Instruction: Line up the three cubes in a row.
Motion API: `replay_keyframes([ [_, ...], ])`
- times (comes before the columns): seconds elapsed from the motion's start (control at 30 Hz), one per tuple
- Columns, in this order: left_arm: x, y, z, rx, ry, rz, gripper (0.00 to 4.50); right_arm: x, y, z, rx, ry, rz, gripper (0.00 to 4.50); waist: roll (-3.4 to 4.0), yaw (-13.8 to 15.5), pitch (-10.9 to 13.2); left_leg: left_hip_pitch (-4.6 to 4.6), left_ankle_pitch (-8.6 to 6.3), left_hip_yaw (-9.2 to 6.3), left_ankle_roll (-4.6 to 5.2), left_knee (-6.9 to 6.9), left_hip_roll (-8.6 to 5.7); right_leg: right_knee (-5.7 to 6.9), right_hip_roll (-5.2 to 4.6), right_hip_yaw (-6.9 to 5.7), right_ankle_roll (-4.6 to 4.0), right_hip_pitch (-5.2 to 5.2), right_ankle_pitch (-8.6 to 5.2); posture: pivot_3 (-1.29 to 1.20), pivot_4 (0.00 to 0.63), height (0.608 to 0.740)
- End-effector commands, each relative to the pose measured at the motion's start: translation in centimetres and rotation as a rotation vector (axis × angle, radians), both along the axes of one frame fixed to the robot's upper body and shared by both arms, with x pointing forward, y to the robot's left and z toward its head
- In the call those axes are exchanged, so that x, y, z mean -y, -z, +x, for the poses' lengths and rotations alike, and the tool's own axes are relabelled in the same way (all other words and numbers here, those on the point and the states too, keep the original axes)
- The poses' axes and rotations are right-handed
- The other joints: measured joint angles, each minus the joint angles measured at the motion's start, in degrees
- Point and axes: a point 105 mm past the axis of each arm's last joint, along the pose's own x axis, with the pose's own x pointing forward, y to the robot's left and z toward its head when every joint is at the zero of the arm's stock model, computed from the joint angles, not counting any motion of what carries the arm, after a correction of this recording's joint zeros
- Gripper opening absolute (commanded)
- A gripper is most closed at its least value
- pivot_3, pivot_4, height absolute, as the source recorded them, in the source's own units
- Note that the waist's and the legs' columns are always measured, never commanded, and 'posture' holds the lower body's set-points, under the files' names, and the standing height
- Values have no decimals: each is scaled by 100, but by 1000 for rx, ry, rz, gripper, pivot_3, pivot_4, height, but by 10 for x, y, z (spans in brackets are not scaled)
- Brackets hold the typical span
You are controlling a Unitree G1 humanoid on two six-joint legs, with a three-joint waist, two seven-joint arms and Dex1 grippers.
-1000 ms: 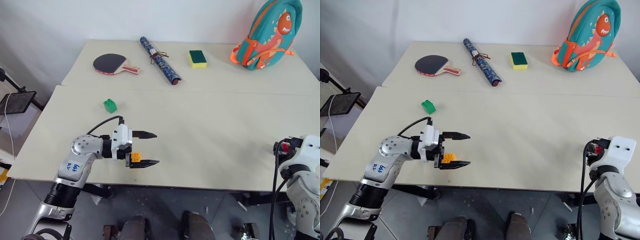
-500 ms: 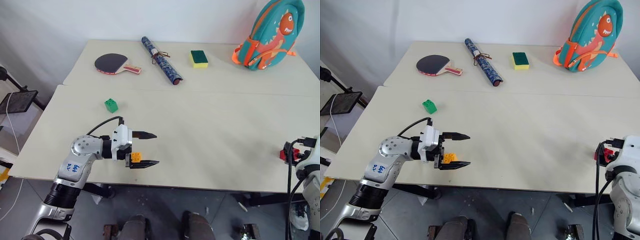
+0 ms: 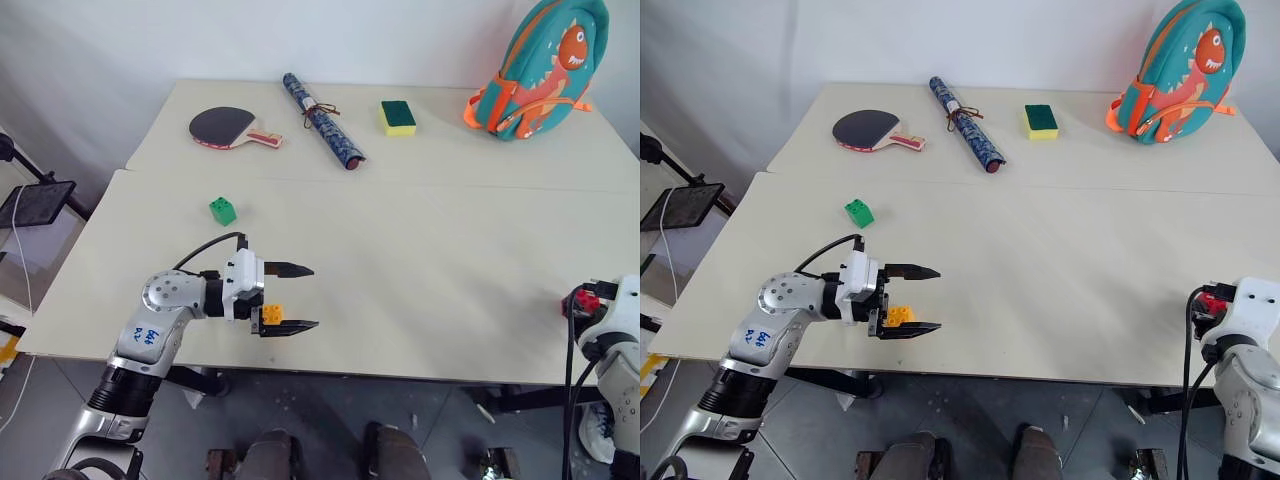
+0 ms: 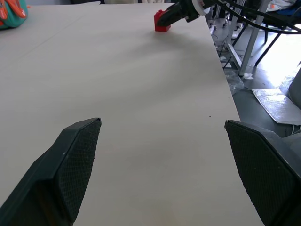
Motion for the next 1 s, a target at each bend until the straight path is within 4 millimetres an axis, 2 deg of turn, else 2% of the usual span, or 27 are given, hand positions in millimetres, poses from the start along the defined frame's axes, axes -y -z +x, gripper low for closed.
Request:
replay_keyframes([
  [0.03, -6, -13, -1, 59, -10, -14, 4500, -70, -42, 21, 141, -506, -33, 1503, 0, -15, 0, 0, 0, 0, 0, 0, 1, 0, 1, 0, 0, 0, 0, 0, 150, 740],
  [0.07, -8, -12, -2, 54, -14, -15, 4500, -111, -50, 16, 159, -819, -83, 1503, 5, -41, 3, 1, 0, 2, 0, 0, 3, -1, 3, 1, 0, 0, 0, 0, 150, 740],
  [0.1, -10, -11, -2, 52, -17, -14, 4500, -139, -49, 7, 153, -1072, -154, 1503, 16, -91, 9, 2, 0, 5, 0, -1, 2, -4, 4, 5, 0, 0, 0, 0, 150, 740],
  [0.13, -11, -10, -2, 50, -19, -13, 4500, -157, -44, 0, 136, -1264, -210, 1503, 17, -127, 10, 3, -1, 8, 1, -1, 2, -9, 7, 10, 0, 0, 0, 0, 150, 740],
  [0.2, -12, -8, -2, 45, -21, -10, 4500, -162, -35, 0, 94, -1385, -262, 1503, 6, -134, 11, 8, -3, 3, -3, -5, 17, -9, 21, 6, 0, 5, 0, 0, 150, 740],
  [0.33, -21, -4, -3, 30, -59, 1, 4500, -177, -21, 29, -7, -1577, -306, 1503, -10, -137, 19, 0, -3, 16, -7, 10, 20, -13, 23, -2, 1, 9, 2, 0, 150, 740],
  [0.5, -27, -3, -6, 22, -86, 5, 4500, -188, -16, 52, -22, -1677, -307, 1503, -11, -108, 19, -7, -1, 21, -11, 12, 30, -7, 26, -19, -2, 8, 4, 0, 150, 740],
  [0.83, -35, -7, -6, 25, -142, -5, 4500, -197, -4, 59, -14, -1793, -298, 1503, -11, -142, 19, -7, -6, 12, -24, 12, 42, -6, 35, -37, -2, 15, 4, 0, 150, 740],
  [1.0, -43, -12, -3, 26, -210, -74, 4500, -201, -11, 65, 29, -1780, -267, 3207, -10, -147, 19, -5, -7, 12, -29, 13, 48, -5, 41, -37, -4, 14, 5, 0, 150, 740],
])
